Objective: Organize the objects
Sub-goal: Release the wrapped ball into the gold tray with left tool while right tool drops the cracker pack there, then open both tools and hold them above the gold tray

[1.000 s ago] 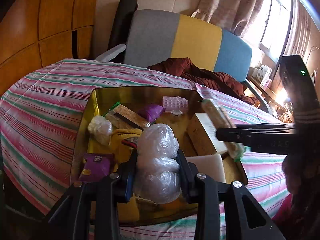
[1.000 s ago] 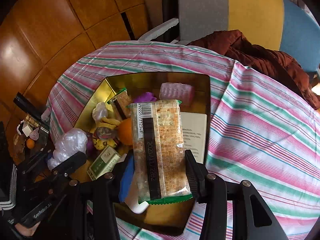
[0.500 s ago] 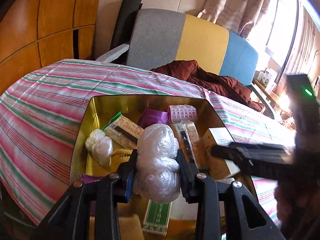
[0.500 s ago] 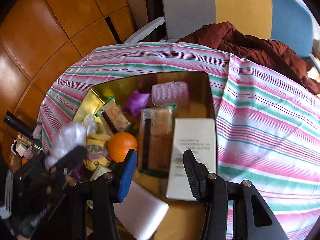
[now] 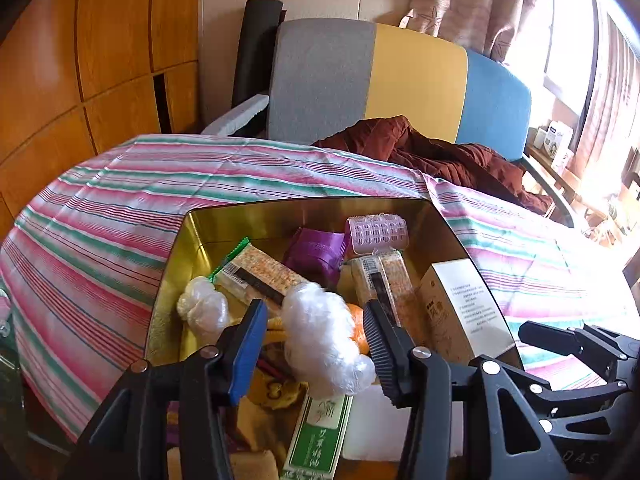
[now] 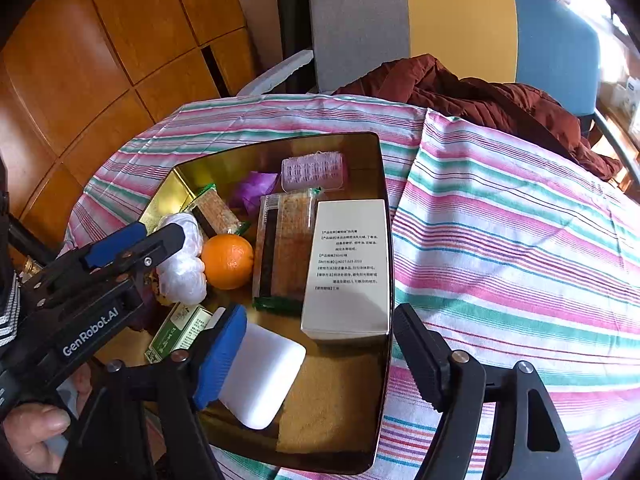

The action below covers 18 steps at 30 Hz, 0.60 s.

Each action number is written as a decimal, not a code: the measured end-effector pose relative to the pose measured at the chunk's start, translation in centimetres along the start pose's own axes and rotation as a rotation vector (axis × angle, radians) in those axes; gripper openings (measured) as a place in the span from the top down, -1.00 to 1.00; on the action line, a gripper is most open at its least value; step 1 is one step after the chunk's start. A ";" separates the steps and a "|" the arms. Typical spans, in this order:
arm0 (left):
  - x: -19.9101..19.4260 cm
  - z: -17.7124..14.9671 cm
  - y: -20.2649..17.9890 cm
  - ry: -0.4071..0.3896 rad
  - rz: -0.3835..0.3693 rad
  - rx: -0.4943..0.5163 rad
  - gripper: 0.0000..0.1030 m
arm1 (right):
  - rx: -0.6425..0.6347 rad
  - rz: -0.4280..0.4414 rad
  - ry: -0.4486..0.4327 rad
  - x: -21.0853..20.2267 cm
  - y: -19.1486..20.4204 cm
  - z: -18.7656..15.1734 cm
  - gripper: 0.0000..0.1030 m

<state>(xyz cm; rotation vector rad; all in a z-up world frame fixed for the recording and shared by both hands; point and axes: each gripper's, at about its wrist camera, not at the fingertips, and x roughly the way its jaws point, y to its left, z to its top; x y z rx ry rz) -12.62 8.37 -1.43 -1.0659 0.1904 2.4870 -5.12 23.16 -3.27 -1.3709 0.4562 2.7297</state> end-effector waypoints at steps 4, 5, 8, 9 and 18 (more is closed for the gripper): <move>-1.1 -0.5 -0.1 -0.010 0.013 0.006 0.02 | 0.007 -0.023 -0.022 -0.6 0.1 -0.5 -0.58; -1.3 -0.6 -0.1 -0.014 0.014 0.004 0.02 | 0.005 -0.033 -0.030 -0.7 0.1 -0.6 -0.58; -2.2 -1.1 -0.1 -0.027 0.019 0.007 0.01 | -0.003 -0.054 -0.050 -1.3 0.5 -1.0 -0.62; -2.5 -1.3 -0.1 -0.031 0.022 0.009 0.01 | -0.009 -0.065 -0.056 -1.4 0.7 -1.2 -0.62; -5.2 -3.0 0.4 -0.063 0.060 0.005 0.01 | -0.058 -0.187 -0.138 -3.0 2.1 -3.3 -0.72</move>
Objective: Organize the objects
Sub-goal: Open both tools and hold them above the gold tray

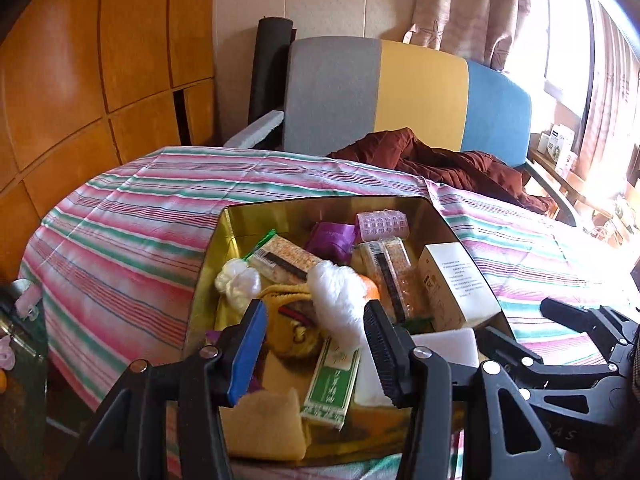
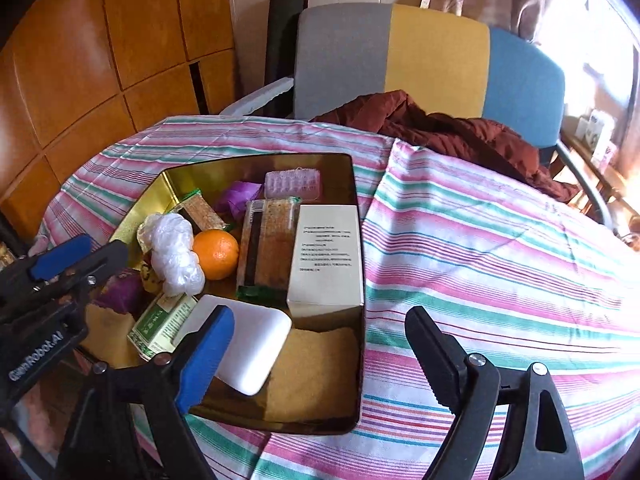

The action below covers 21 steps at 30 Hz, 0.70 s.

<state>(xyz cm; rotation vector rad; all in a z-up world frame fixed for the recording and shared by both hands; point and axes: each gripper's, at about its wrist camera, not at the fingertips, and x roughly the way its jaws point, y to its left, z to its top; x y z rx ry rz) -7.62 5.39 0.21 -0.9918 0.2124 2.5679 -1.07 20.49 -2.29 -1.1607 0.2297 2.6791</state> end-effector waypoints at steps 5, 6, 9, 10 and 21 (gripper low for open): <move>-1.4 -0.9 0.2 -0.007 0.048 -0.004 0.00 | -0.009 -0.032 -0.016 -0.5 0.3 -1.3 -0.75; -1.7 -1.0 0.1 -0.008 0.059 -0.001 -0.09 | -0.009 -0.030 -0.013 -0.5 0.3 -1.5 -0.75; -2.4 -1.5 0.5 -0.014 0.058 -0.028 -0.27 | -0.013 -0.025 -0.011 -0.6 0.4 -1.9 -0.75; -2.5 -1.6 0.6 -0.018 0.060 -0.033 -0.27 | -0.016 -0.024 -0.011 -0.7 0.5 -2.0 -0.75; -3.0 -2.5 0.7 -0.017 0.085 -0.019 -0.27 | -0.023 -0.022 -0.050 -1.9 1.0 -2.2 -0.75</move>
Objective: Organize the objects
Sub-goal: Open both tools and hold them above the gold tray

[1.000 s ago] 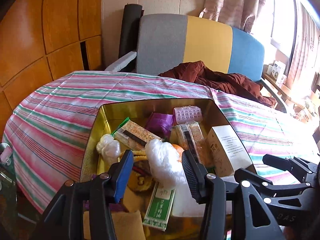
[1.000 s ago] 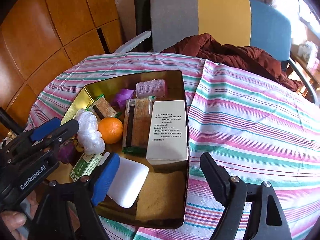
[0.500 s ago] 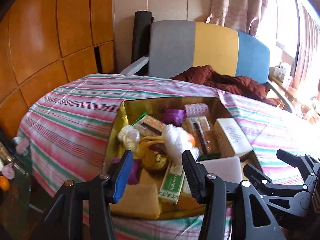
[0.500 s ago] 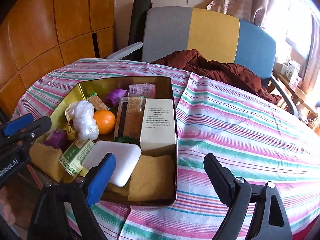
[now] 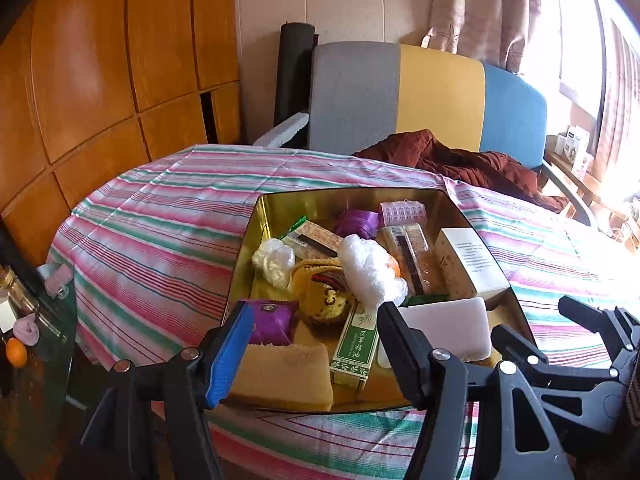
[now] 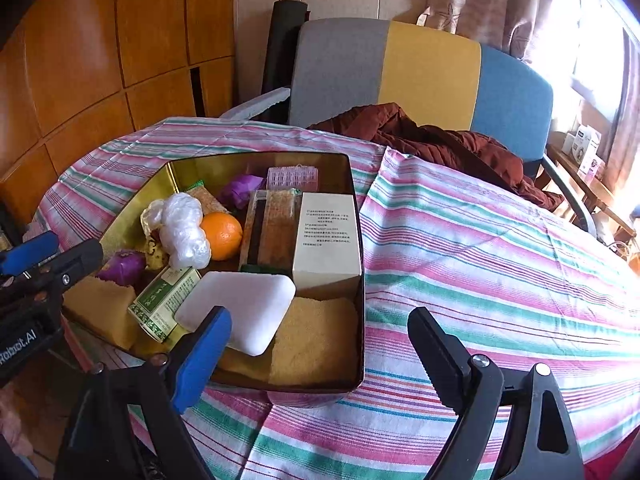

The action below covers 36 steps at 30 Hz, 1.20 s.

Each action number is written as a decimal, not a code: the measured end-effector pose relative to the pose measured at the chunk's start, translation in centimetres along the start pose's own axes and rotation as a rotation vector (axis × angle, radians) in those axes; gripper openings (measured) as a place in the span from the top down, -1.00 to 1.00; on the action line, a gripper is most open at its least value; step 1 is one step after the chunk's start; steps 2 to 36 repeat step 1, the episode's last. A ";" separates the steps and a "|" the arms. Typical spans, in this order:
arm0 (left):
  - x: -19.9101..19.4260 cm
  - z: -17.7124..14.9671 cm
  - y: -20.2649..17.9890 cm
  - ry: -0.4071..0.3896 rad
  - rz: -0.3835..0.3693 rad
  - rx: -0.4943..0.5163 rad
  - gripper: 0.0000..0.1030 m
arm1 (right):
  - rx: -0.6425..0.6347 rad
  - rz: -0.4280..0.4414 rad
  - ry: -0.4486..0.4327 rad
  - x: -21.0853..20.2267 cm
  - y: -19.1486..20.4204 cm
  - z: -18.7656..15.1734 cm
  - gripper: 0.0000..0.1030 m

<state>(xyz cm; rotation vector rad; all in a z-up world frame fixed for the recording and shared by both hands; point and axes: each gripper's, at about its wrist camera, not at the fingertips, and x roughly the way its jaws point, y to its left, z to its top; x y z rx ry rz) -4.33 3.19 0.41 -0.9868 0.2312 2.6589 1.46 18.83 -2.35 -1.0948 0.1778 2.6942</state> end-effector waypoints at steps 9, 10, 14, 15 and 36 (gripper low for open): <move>-0.1 0.0 0.0 -0.006 0.004 -0.001 -0.27 | 0.000 -0.001 -0.005 -0.1 0.0 0.1 -0.75; -0.1 0.0 0.0 -0.006 0.004 -0.001 -0.27 | 0.000 -0.001 -0.005 -0.1 0.0 0.1 -0.75; -0.1 0.0 0.0 -0.006 0.004 -0.001 -0.27 | 0.000 -0.001 -0.005 -0.1 0.0 0.1 -0.75; -0.1 0.0 0.0 -0.006 0.004 -0.001 -0.27 | 0.000 -0.001 -0.005 -0.1 0.0 0.1 -0.75; -0.1 0.0 0.0 -0.006 0.004 -0.001 -0.27 | 0.000 -0.001 -0.005 -0.1 0.0 0.1 -0.75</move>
